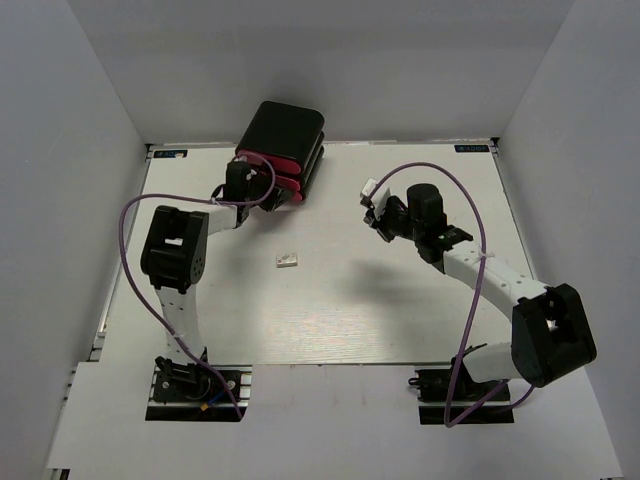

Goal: Sort the stationery into containers
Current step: Close the drawer in the storage box.

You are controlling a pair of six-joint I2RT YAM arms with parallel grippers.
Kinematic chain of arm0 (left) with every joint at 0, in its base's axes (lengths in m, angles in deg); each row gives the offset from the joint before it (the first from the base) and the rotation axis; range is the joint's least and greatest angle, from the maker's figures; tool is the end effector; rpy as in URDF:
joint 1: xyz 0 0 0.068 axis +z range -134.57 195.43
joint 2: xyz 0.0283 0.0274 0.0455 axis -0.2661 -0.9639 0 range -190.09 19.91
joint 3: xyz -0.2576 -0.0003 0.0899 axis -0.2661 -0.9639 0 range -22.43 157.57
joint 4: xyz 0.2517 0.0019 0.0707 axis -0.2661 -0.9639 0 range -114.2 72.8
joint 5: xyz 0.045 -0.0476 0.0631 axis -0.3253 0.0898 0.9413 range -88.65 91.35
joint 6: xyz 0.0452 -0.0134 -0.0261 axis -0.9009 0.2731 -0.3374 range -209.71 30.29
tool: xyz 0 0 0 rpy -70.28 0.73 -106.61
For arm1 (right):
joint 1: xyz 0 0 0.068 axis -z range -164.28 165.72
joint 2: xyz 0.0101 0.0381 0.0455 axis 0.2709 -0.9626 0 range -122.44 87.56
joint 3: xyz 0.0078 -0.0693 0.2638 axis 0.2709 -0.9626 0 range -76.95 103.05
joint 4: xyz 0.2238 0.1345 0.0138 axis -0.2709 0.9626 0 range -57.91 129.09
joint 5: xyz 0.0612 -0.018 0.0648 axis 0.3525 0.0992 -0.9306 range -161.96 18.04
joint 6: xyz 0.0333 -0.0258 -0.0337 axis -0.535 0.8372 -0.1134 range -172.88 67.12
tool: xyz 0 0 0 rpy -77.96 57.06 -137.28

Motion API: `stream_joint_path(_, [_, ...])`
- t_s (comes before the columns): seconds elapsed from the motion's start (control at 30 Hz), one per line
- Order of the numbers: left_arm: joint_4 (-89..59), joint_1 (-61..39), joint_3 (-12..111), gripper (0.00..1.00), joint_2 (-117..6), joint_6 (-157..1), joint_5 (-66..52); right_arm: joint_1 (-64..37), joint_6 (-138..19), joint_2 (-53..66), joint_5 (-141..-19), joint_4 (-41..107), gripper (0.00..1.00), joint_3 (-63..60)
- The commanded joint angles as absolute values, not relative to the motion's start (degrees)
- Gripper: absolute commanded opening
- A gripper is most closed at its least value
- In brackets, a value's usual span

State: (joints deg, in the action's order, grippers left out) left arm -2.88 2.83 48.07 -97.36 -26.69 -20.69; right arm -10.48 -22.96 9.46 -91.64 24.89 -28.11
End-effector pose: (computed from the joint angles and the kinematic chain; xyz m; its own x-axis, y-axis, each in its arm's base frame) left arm 0.4292 -0.1097 0.1533 -0.6932 -0.6914 -0.2034 -0.2346 0.4834 -0.8434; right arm 0.2713 0.1469 0.2640 0.0548 -0.4964 -0.8664 -0.7710 0.5302 -0.3526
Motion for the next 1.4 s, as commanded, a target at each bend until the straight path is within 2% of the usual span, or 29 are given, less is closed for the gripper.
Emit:
stream_joint_path(0.0, [1.7, 1.9, 50.5, 0.12, -97.2, -25.8, -22.6, -10.0, -23.8, 11.3, -92.6, 24.6, 0.0, -28.8])
stream_joint_path(0.13, [7.1, 1.3, 46.1, 0.13, -95.3, -23.2, -23.7, -9.9, -23.9, 11.6, -92.7, 24.4, 0.0, -29.2])
stream_joint_path(0.3, [16.1, -0.4, 39.0, 0.18, -92.4, -20.9, -18.7, -9.9, -24.0, 11.6, -93.4, 24.4, 0.0, -29.6])
stream_joint_path(0.43, [17.5, -1.5, 39.3, 0.22, -91.6, -20.9, -16.1, -10.0, -24.0, 11.5, -93.3, 24.6, 0.0, -29.4])
stream_joint_path(0.57, [17.5, -2.1, 39.9, 0.22, -91.0, -20.9, -13.3, -9.9, -23.9, 12.1, -93.1, 24.8, 0.0, -29.4])
stream_joint_path(0.9, [-2.3, -2.6, 40.8, 0.13, -82.1, -32.1, -4.0, -9.6, -24.0, 12.2, -93.3, 24.4, 0.0, -30.5])
stream_joint_path(1.03, [-6.8, -3.1, 41.6, 0.13, -81.5, -34.7, -2.5, -9.5, -24.1, 11.8, -93.6, 24.4, 0.0, -29.8])
stream_joint_path(1.13, [-9.0, -3.1, 44.0, 0.18, -82.2, -35.9, -1.2, -9.8, -24.1, 11.5, -93.7, 24.4, 0.0, -29.4])
stream_joint_path(1.37, [-13.5, -3.1, 51.6, 0.18, -86.7, -37.7, 1.3, -9.7, -24.0, 12.0, -93.2, 24.5, 0.0, -29.1])
